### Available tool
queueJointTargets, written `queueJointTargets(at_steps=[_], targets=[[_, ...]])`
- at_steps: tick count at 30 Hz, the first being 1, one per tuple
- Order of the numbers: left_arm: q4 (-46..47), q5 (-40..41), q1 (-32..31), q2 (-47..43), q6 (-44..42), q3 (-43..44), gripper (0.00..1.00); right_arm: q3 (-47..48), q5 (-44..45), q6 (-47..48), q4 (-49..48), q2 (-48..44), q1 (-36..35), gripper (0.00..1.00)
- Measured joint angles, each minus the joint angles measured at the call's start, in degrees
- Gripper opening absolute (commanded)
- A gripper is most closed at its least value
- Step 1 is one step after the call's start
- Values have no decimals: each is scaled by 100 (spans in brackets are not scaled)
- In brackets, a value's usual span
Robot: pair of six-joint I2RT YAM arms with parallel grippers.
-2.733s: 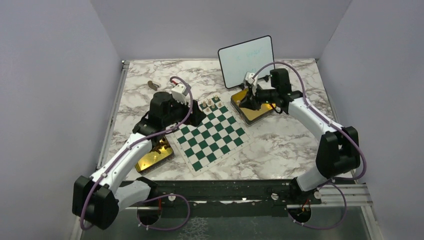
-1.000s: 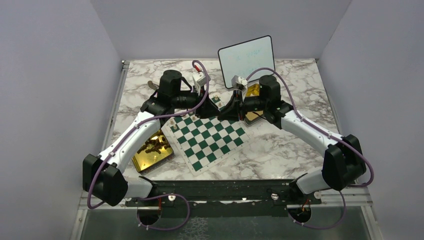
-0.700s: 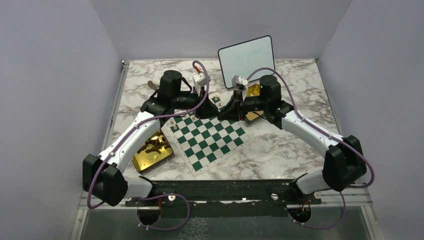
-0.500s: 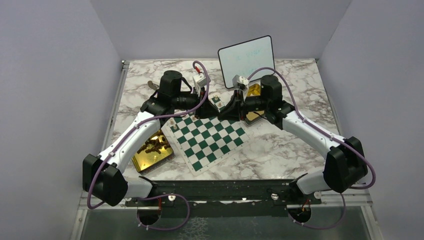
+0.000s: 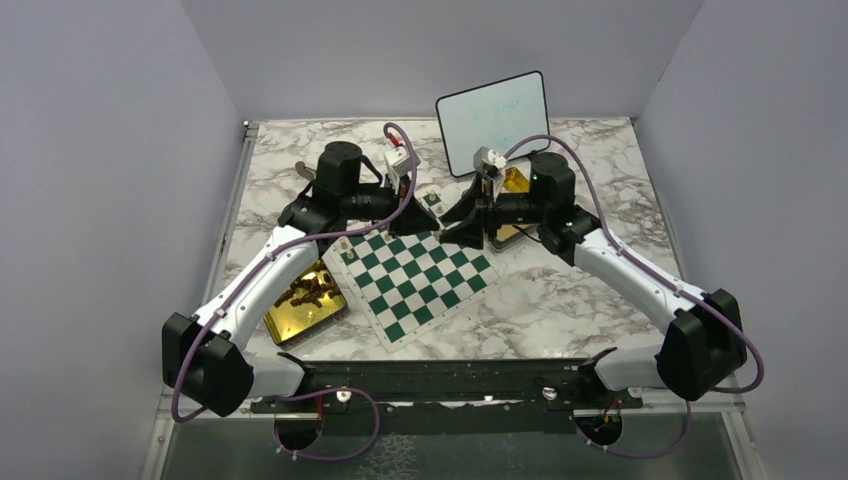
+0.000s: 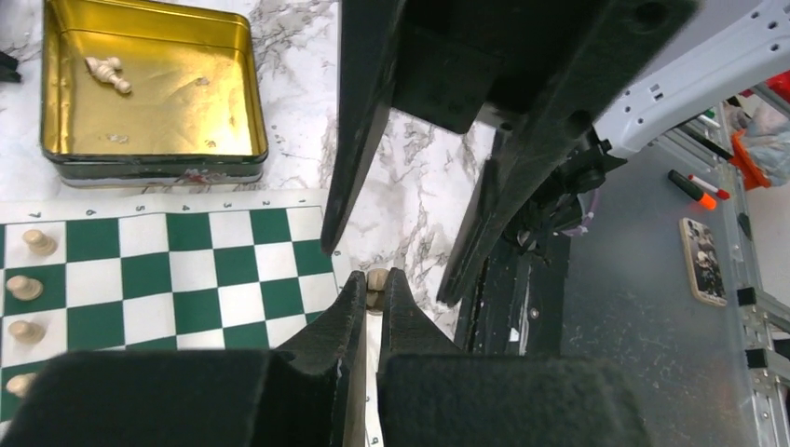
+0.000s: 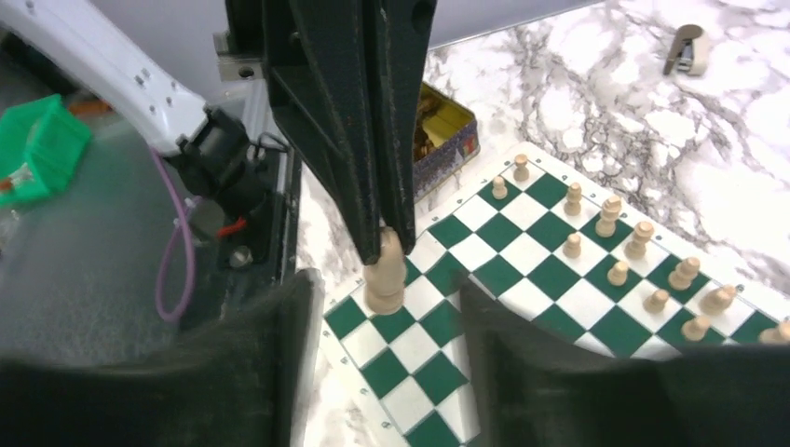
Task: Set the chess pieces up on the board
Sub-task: Place the chess piece on the chessboard.
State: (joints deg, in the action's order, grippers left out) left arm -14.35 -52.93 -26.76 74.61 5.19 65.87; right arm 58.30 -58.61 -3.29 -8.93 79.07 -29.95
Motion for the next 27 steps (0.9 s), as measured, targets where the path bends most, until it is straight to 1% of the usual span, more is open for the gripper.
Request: queueJointTargets(at_steps=[1, 2, 7, 11, 14, 19, 23, 27], targets=[[-4, 42, 0, -33, 4, -13, 0, -52, 127, -9, -4, -133, 0, 99], [-2, 109, 0, -87, 11, -35, 0, -107, 229, -55, -4, -264, 0, 100], [-15, 741, 0, -417, 55, -157, 0, -337, 898, -44, -20, -1054, 0, 100], [-35, 1716, 0, -761, 94, -326, 0, -490, 1620, -221, -13, -1502, 0, 100], [-35, 2511, -4, -844, 122, -450, 0, -704, 2267, -450, 22, -1764, 0, 100], [-59, 3985, -4, -844, 251, -695, 0, -846, 3252, -601, 474, -1908, 0, 100], [127, 4660, 44, -807, 413, -905, 0, -855, 4103, -654, 1095, -1906, 0, 100], [166, 5305, 179, -431, 848, -955, 0, -855, 4734, -610, 1681, -1912, 0, 100]])
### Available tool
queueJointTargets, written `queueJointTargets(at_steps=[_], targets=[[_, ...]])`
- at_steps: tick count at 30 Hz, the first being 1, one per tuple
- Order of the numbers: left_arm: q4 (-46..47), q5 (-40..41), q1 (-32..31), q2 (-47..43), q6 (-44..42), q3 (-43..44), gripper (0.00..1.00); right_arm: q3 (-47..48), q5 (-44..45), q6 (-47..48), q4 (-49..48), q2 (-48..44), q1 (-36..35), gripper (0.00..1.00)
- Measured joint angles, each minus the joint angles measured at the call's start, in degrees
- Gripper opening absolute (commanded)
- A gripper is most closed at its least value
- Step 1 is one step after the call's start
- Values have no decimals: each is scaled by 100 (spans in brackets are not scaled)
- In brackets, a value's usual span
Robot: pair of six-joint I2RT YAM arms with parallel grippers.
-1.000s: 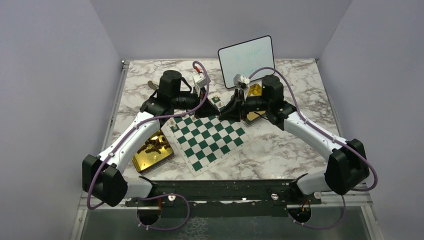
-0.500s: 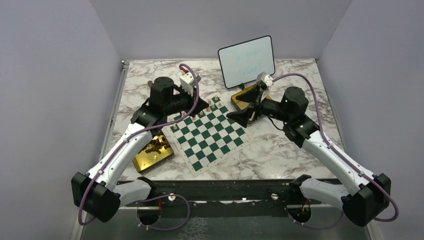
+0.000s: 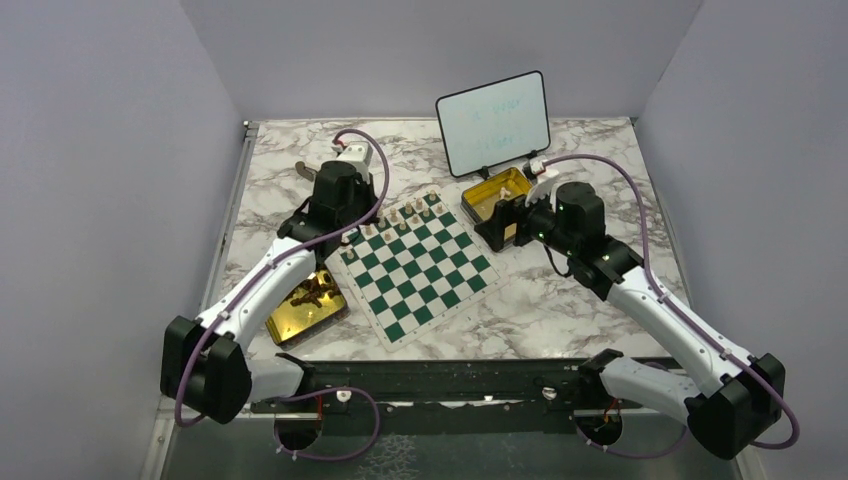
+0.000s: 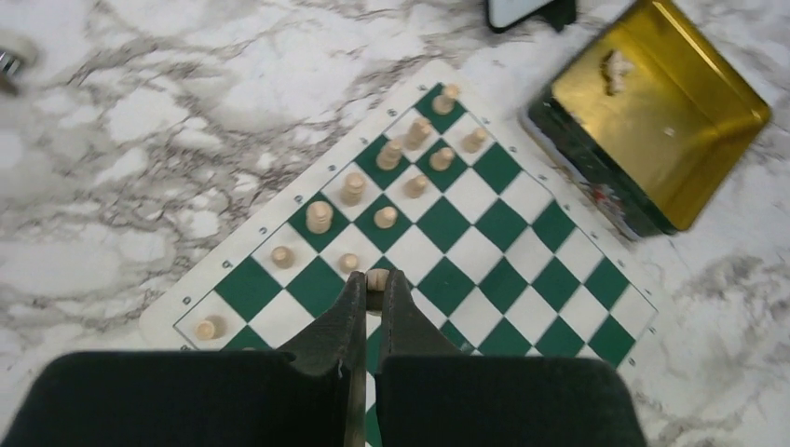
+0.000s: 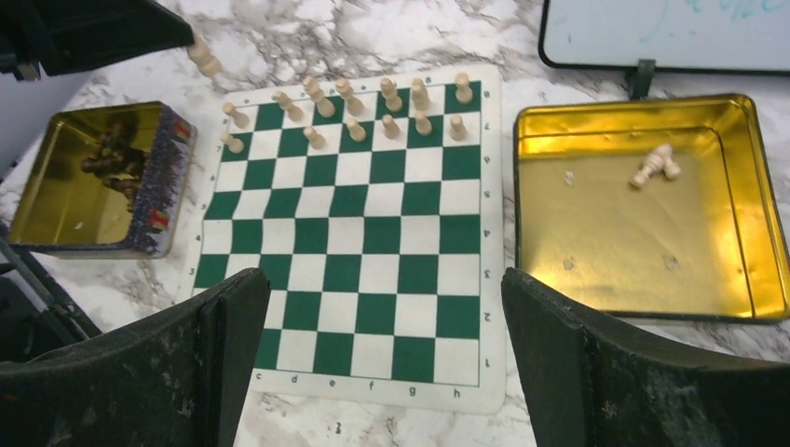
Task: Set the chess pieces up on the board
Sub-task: Place the chess piece on the chessboard.
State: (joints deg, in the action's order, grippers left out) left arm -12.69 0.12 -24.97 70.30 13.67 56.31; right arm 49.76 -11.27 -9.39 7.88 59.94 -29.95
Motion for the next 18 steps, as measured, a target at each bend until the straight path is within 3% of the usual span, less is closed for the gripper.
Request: queueJointTargets(at_steps=[8, 18], targets=[[186, 1303, 376, 332, 999, -542, 0, -131, 476, -157, 304, -426, 0, 100], [590, 1952, 374, 645, 1379, -907, 0, -337, 713, -247, 304, -876, 0, 100]])
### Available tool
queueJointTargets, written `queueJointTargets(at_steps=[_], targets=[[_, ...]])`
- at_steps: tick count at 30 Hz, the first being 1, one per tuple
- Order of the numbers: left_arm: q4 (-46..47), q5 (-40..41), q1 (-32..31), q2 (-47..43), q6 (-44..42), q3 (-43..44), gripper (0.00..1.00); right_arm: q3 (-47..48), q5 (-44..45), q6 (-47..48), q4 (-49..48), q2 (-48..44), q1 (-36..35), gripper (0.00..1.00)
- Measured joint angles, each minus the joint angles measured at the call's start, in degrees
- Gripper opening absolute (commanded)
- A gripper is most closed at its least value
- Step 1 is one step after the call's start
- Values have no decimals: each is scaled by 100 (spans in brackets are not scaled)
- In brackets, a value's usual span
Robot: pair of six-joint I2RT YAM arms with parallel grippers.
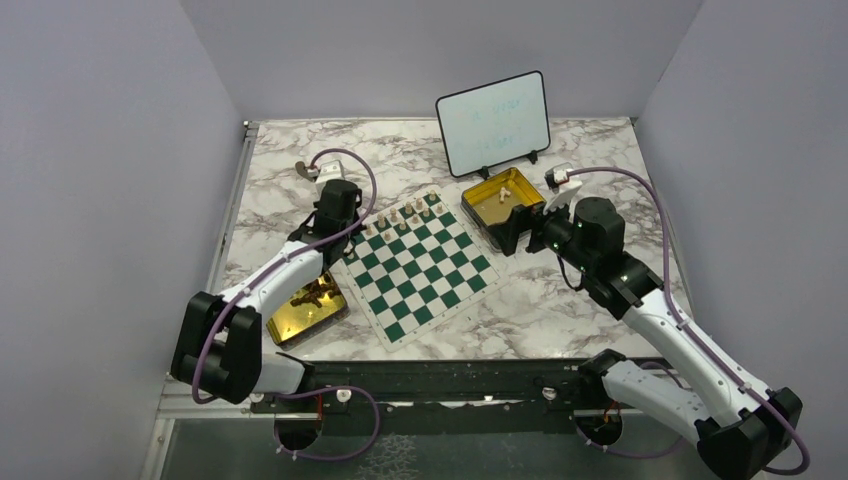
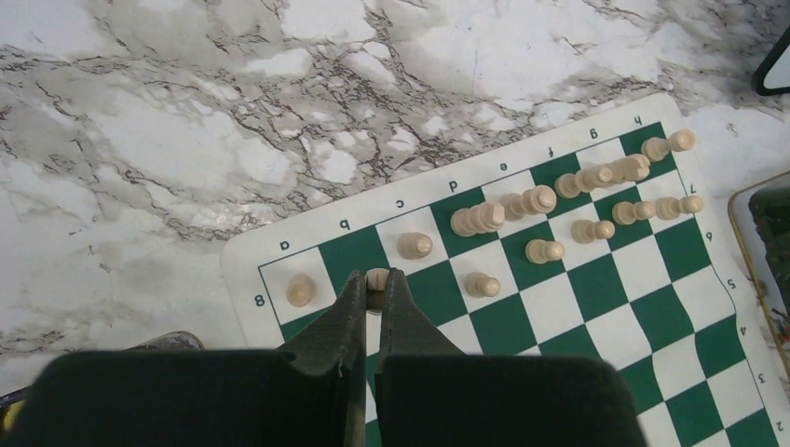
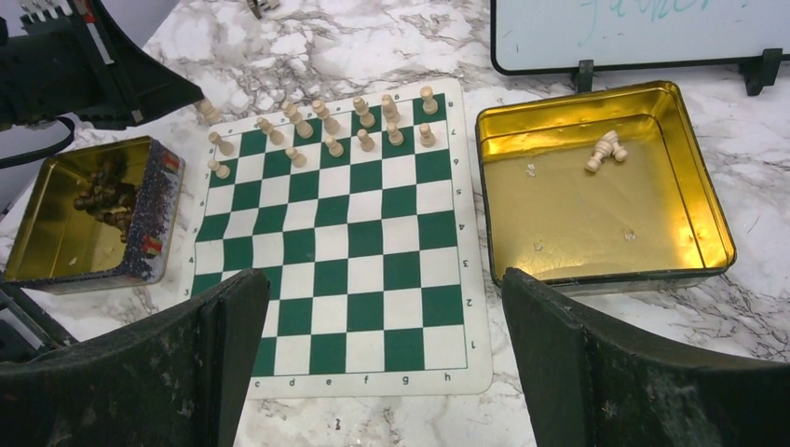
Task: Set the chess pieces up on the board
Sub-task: Place the chess piece on the chessboard.
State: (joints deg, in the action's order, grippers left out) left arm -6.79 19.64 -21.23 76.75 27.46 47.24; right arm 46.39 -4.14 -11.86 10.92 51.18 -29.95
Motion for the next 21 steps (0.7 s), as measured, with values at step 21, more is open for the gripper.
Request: queueJointTargets(at_steps=[21], targets=[[1718, 382, 0, 599, -42, -708, 0, -7, -129, 13, 133, -24, 0, 100]])
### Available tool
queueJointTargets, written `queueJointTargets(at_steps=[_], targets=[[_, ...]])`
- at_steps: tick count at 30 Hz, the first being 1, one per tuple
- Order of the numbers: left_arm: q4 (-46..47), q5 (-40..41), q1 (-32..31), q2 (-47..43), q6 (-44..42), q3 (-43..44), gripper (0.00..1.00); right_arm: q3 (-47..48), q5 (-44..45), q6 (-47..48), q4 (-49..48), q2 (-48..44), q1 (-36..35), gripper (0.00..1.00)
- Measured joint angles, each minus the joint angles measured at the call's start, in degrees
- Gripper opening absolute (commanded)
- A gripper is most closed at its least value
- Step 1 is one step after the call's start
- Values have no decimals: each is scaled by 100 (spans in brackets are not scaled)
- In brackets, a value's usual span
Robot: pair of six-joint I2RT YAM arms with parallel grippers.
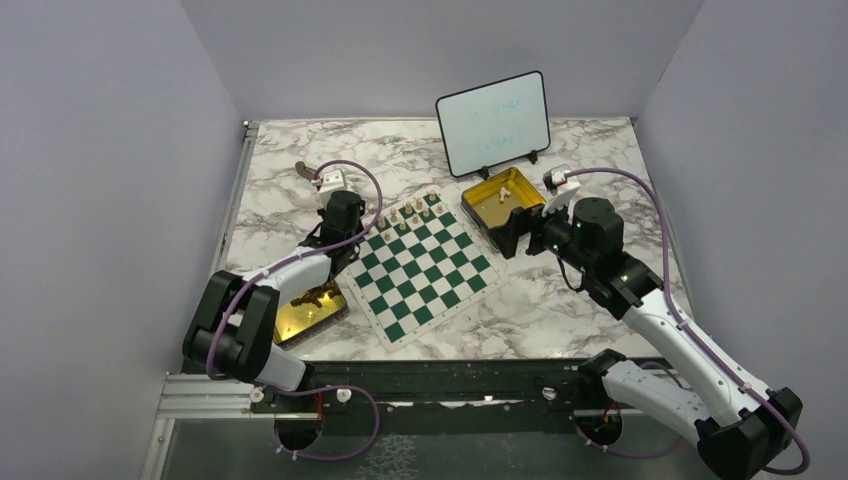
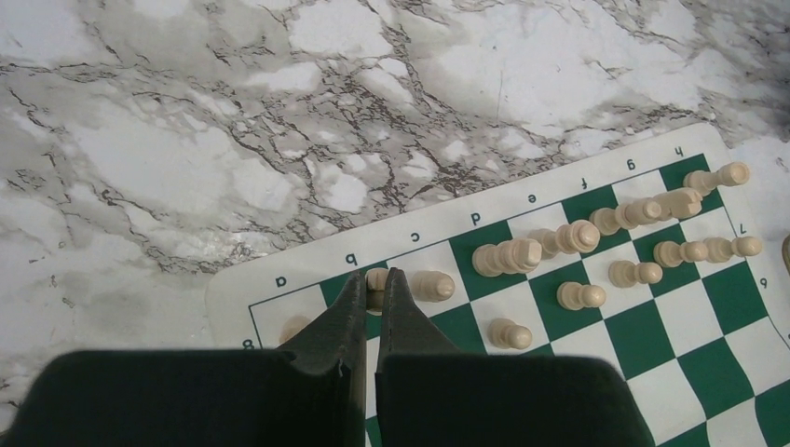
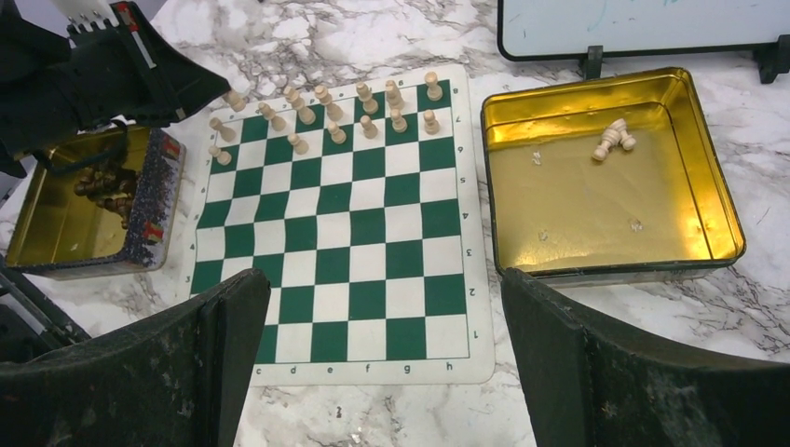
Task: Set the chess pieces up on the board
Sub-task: Place the chess piece on the chessboard.
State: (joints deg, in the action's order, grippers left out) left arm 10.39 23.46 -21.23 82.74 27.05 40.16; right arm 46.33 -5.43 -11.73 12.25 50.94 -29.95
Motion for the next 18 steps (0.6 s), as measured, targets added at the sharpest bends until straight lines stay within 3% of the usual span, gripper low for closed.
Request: queueJointTargets(at_steps=[18], targets=[[348, 26, 0, 525, -76, -173, 0, 0, -22, 83, 92, 26, 0, 100]])
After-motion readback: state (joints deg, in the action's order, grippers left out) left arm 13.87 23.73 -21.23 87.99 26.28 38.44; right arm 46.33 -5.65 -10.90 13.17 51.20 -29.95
